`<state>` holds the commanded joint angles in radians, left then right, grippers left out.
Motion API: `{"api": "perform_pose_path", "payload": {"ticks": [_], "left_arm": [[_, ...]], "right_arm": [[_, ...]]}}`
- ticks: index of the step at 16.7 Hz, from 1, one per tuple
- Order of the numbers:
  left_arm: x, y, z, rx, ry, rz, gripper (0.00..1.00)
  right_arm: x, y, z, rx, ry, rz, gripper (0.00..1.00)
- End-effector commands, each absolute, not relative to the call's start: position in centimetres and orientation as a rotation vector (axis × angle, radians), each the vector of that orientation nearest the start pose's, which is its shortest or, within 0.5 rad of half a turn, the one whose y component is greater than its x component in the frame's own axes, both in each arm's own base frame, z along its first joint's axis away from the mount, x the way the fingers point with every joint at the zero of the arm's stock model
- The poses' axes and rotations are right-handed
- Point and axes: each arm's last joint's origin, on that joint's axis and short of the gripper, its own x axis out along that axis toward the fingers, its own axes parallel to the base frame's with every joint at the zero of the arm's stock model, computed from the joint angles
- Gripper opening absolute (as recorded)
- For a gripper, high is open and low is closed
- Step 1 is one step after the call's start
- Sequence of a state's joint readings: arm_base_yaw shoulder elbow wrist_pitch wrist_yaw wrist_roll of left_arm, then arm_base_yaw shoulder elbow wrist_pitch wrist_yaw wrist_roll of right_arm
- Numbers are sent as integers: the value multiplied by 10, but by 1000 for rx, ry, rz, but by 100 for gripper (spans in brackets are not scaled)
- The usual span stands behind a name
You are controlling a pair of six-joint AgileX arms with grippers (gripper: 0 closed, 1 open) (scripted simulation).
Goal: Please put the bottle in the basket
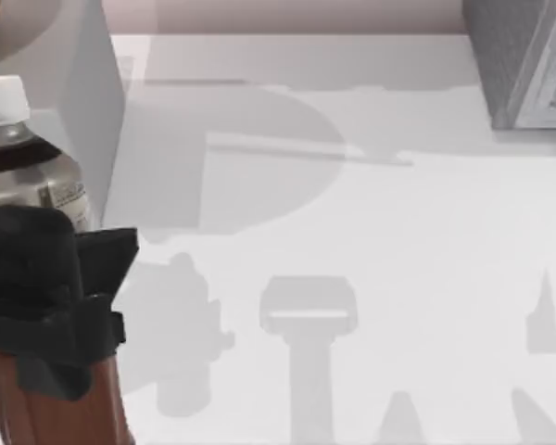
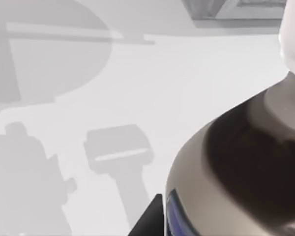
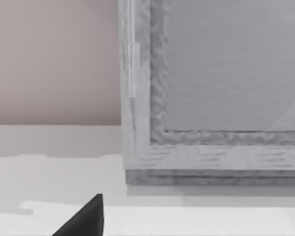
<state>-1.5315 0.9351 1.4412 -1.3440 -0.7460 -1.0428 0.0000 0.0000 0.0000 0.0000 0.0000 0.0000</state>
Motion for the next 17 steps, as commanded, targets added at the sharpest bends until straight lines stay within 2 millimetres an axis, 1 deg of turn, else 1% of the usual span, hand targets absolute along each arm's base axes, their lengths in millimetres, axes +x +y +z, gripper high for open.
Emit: {"api": "perform_pose_path", "payload": {"ticks": [2, 4, 5, 6, 7, 8, 9, 11, 12, 14, 16, 17], "left_arm": [[57, -139, 438, -252, 694, -423, 0], [98, -158, 452, -284, 689, -410, 0], [122, -162, 459, -297, 670, -403, 0], [149, -162, 465, -306, 641, -389, 0], [178, -156, 469, -311, 604, -365, 0], [208, -144, 472, -310, 563, -331, 0], [237, -128, 474, -302, 518, -289, 0], [286, -82, 476, -268, 420, -197, 0], [304, -57, 478, -242, 369, -152, 0], [326, -9, 482, -175, 271, -71, 0], [335, 30, 488, -102, 189, -1, 0], [336, 45, 490, -69, 155, 28, 0]], "right_arm": [[106, -1, 160, 0, 0, 0, 100], [106, -1, 160, 0, 0, 0, 100], [106, -1, 160, 0, 0, 0, 100], [106, -1, 160, 0, 0, 0, 100], [106, -1, 160, 0, 0, 0, 100], [106, -1, 160, 0, 0, 0, 100], [106, -1, 160, 0, 0, 0, 100], [106, -1, 160, 0, 0, 0, 100], [106, -1, 160, 0, 0, 0, 100], [106, -1, 160, 0, 0, 0, 100], [106, -1, 160, 0, 0, 0, 100], [106, -1, 160, 0, 0, 0, 100]]}}
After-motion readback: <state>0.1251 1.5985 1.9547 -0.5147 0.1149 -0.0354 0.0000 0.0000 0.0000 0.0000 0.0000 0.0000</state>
